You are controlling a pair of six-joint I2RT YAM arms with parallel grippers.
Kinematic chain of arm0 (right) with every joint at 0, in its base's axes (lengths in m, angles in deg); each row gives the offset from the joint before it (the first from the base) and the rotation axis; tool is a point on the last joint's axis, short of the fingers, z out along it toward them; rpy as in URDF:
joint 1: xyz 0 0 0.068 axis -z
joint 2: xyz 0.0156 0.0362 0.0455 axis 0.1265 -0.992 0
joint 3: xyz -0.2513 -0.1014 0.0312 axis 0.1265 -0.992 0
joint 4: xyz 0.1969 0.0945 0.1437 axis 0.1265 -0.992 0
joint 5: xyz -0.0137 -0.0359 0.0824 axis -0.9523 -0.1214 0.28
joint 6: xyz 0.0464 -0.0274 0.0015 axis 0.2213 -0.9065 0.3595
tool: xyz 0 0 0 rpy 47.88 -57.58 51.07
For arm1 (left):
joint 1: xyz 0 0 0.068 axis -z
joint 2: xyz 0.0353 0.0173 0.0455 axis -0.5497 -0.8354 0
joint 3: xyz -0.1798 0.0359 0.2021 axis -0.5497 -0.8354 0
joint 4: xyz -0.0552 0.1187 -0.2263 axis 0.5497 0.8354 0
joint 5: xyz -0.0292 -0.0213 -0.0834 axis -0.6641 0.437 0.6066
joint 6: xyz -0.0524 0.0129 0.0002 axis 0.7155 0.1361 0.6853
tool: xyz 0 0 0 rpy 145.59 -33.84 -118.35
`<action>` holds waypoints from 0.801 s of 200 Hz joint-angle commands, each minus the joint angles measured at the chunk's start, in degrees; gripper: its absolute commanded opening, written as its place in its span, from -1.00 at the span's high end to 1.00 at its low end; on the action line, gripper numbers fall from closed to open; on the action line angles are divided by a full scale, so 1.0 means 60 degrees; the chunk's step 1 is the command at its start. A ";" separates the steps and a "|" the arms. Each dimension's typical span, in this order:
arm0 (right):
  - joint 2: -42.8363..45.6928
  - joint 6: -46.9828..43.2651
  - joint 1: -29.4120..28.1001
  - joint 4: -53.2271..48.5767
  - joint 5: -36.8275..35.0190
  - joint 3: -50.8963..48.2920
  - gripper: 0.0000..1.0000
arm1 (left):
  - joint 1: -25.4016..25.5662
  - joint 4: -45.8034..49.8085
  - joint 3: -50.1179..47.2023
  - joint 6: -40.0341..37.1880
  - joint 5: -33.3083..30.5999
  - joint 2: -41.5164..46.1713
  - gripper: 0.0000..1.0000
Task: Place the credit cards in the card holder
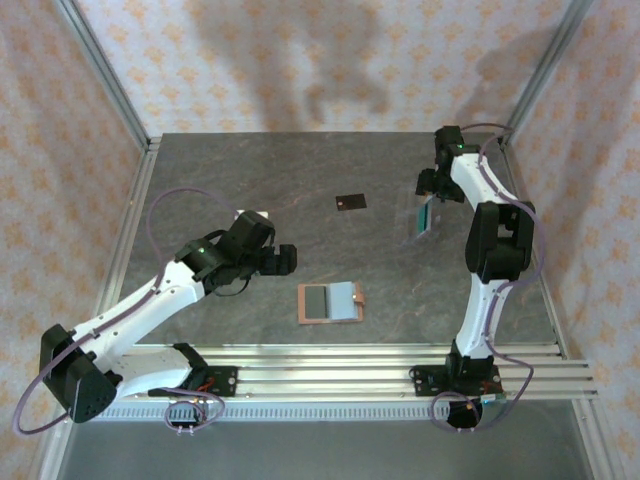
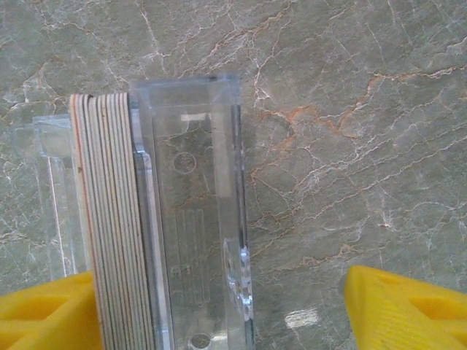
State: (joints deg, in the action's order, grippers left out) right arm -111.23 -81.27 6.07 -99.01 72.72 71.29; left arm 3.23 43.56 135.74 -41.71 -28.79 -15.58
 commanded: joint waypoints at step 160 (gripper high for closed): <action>0.0637 -0.0046 0.0067 0.0045 -0.1311 -0.0124 -0.48 | -0.0090 -0.0244 0.0079 -0.0061 0.0234 -0.0360 -0.99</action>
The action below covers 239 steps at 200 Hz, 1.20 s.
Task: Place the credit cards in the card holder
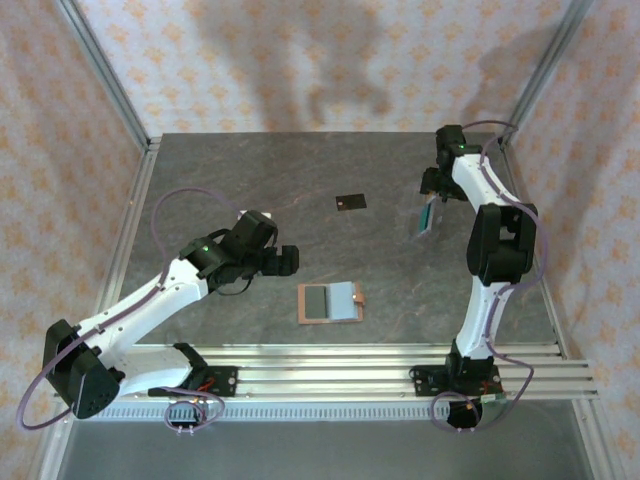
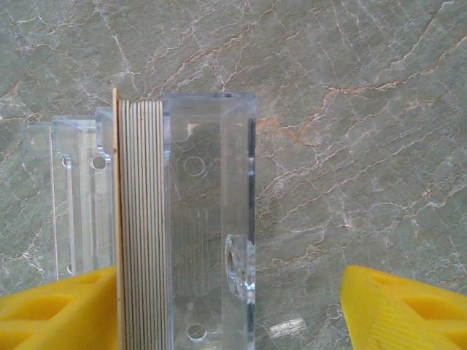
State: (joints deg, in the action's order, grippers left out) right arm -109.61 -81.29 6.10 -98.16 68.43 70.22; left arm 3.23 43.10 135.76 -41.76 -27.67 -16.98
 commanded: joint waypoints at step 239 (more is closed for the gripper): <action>0.0563 -0.0144 0.0056 -0.0353 -0.0891 0.0301 -0.25 | -0.0090 -0.0149 0.0111 -0.0054 0.0165 -0.0325 -0.98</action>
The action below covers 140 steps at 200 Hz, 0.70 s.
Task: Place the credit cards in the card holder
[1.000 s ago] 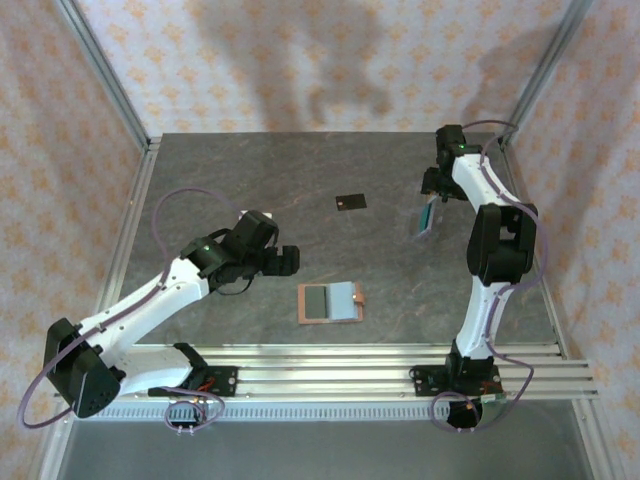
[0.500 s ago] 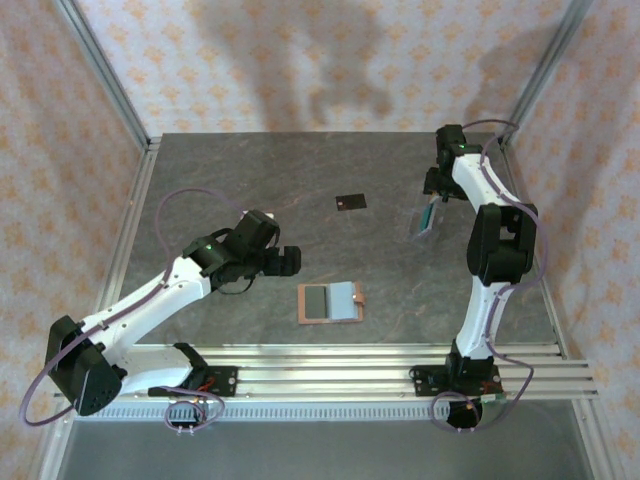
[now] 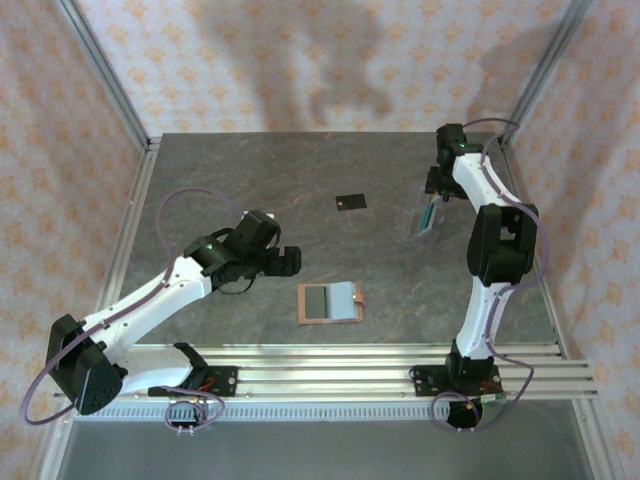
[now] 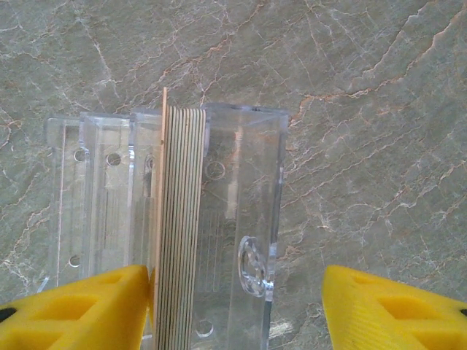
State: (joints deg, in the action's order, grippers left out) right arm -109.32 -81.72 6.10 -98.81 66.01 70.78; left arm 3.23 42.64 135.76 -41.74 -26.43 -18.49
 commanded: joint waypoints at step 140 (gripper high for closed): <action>0.0486 -0.0157 0.0063 -0.0397 -0.0326 0.0363 0.18 | -0.0090 -0.0106 0.0191 -0.0333 0.0104 -0.0390 -0.97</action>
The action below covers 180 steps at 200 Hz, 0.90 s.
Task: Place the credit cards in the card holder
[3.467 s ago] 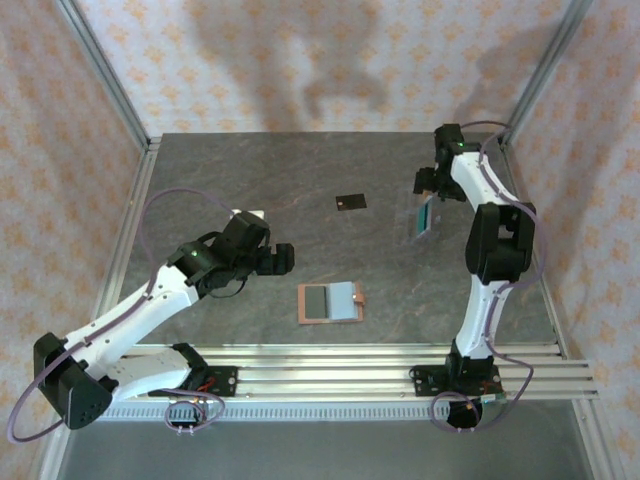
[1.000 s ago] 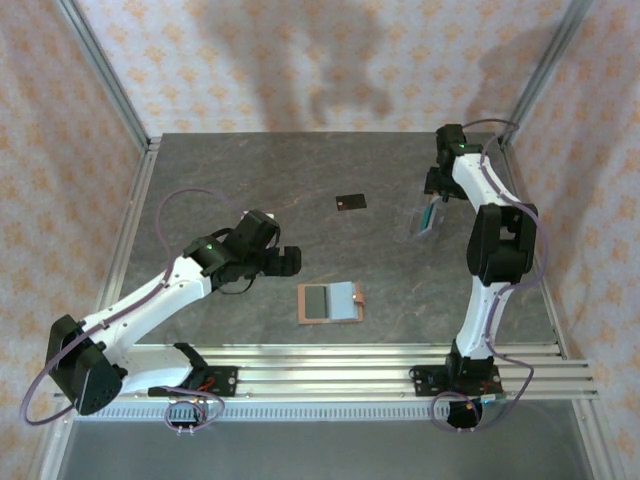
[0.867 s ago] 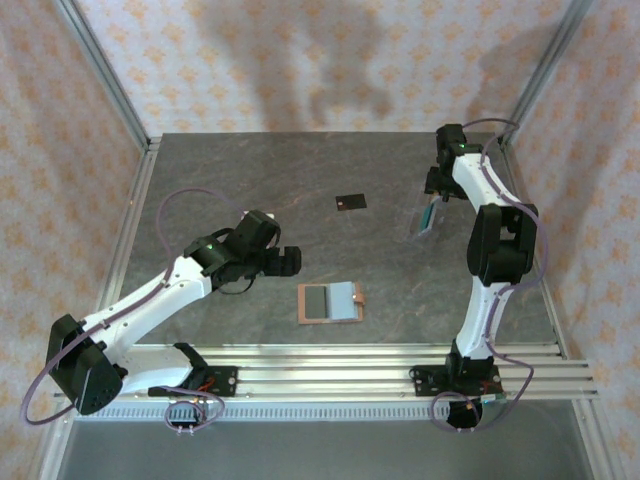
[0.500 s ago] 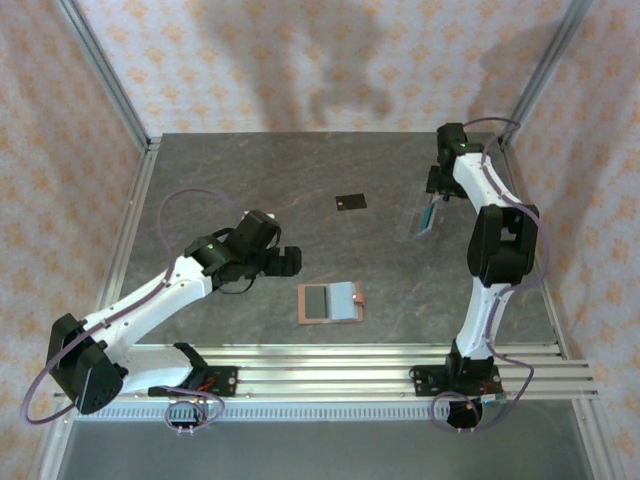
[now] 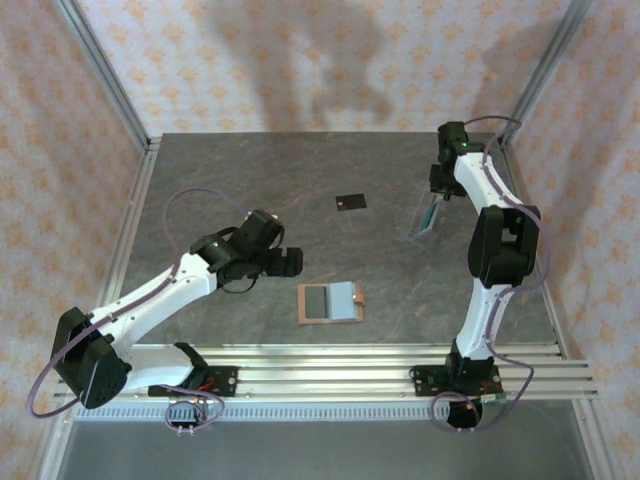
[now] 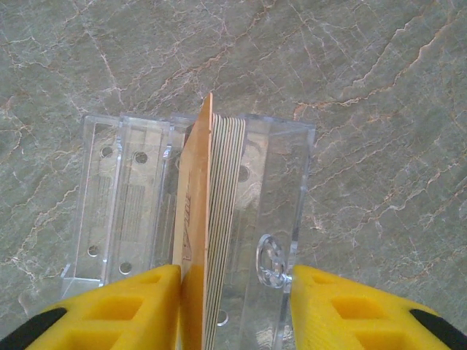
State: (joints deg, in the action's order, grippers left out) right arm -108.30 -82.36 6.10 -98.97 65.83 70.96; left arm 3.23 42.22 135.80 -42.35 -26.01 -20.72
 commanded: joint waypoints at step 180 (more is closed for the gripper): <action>0.0207 -0.0146 0.0063 -0.0621 0.0025 0.0613 0.65 | -0.0090 -0.0021 0.0143 -0.0191 0.0152 -0.0157 -0.94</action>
State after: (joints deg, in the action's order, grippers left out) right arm -108.30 -82.99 6.21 -100.74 66.29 72.66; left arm 3.23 42.22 135.80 -42.35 -24.92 -21.37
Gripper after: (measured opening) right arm 0.169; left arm 0.974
